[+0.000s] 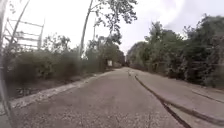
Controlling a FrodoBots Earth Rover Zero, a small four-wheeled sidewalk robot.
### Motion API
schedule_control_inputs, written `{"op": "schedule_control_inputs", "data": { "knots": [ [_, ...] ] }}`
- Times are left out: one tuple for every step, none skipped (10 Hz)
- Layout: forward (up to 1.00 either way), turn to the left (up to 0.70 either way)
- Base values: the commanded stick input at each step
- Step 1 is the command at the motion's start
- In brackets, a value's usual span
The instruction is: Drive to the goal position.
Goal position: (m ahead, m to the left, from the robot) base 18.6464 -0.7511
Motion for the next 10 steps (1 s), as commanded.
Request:
{"op": "schedule_control_inputs", "data": {
  "knots": [
    [0.70, 0.00],
    [0.70, 0.00],
    [0.70, 0.00],
    [0.70, 0.00],
    [0.70, 0.00],
    [0.70, 0.00],
    [0.70, 0.00],
    [0.70, 0.00],
    [0.70, 0.00],
    [0.70, 0.00]
  ]
}}
